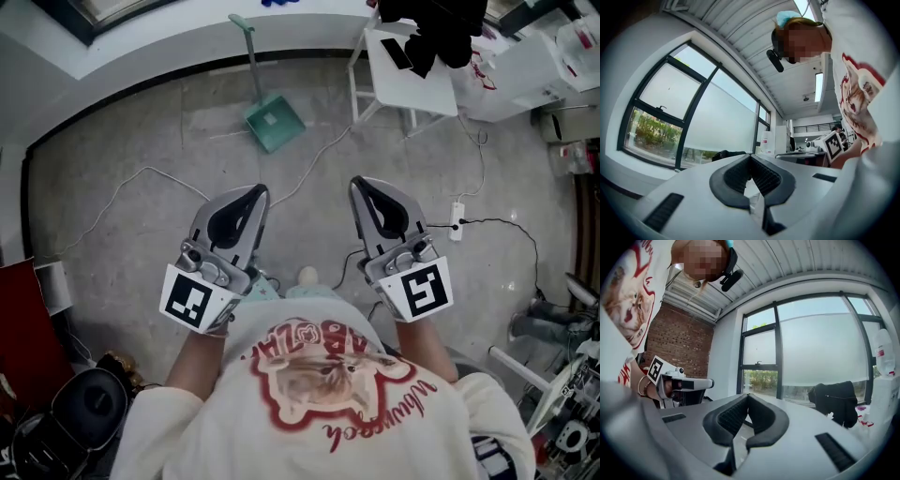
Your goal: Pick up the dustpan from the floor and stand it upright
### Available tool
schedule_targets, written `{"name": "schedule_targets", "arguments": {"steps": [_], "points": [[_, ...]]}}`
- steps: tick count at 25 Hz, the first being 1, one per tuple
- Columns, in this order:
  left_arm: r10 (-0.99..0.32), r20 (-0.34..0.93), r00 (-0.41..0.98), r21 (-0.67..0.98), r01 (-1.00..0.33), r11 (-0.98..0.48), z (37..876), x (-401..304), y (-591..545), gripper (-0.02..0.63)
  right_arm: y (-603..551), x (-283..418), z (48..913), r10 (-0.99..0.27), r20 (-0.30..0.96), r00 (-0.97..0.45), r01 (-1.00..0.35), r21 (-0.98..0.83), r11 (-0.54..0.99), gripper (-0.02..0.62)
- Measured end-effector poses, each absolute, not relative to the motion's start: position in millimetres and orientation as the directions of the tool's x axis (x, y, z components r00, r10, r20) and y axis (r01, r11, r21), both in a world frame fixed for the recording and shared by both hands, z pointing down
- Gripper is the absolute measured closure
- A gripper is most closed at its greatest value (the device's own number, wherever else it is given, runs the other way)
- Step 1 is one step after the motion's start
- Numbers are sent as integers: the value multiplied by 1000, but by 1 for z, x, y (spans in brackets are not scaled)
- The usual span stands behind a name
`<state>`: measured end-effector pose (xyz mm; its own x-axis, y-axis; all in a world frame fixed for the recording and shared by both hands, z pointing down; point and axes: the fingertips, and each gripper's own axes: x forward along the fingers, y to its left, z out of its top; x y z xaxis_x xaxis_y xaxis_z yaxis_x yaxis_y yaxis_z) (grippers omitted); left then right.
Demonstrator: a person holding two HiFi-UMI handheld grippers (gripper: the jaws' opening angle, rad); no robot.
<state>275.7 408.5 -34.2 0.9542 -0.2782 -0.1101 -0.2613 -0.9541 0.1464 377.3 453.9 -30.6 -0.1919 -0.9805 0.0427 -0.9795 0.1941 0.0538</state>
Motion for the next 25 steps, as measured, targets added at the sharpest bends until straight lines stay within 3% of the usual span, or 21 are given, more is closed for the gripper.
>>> {"name": "schedule_targets", "arguments": {"steps": [5,12,25], "points": [[-257,-146,955,115,-242,-964,-69,290,460,603,507,394,-38,-976,39,-215,-976,18,216,571],[-247,-179,952,92,-234,-968,-97,267,483,603,515,354,-76,-970,-48,-238,-971,13,238,571],[-195,-173,965,78,-184,-980,-107,197,510,603,528,268,-90,-968,10,-250,-965,83,250,571]]}}
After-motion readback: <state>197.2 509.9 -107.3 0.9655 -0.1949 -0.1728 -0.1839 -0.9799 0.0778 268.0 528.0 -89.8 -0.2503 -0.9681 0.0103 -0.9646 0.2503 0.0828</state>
